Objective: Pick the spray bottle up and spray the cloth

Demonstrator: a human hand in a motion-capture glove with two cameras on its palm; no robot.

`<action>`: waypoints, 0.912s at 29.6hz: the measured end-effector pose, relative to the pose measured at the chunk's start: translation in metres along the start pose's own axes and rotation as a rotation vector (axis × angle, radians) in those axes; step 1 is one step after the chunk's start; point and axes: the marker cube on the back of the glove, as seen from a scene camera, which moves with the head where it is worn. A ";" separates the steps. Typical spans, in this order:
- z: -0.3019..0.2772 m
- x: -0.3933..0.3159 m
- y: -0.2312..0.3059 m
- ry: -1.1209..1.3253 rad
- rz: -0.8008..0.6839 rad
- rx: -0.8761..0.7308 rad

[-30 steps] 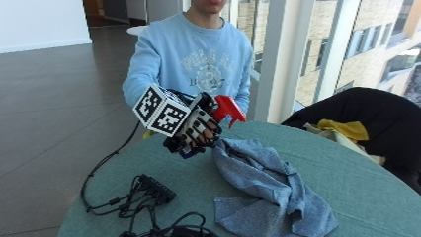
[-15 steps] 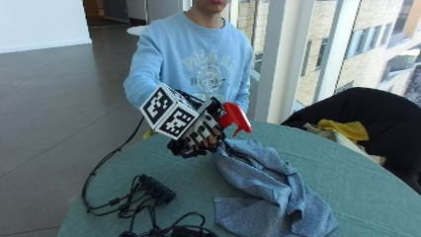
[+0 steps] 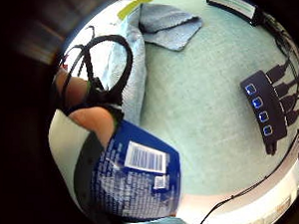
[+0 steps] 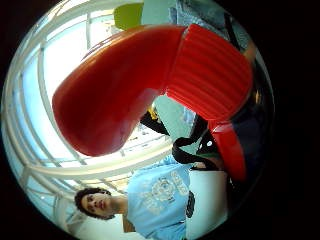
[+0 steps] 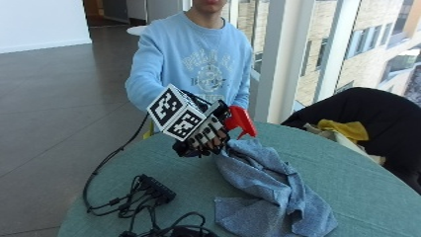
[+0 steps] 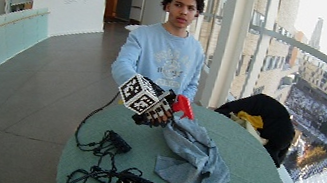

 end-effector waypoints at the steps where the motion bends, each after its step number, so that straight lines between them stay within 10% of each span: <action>1: 0.000 -0.001 0.000 0.001 0.002 -0.004; 27: 0.009 -0.004 -0.003 0.045 0.032 -0.055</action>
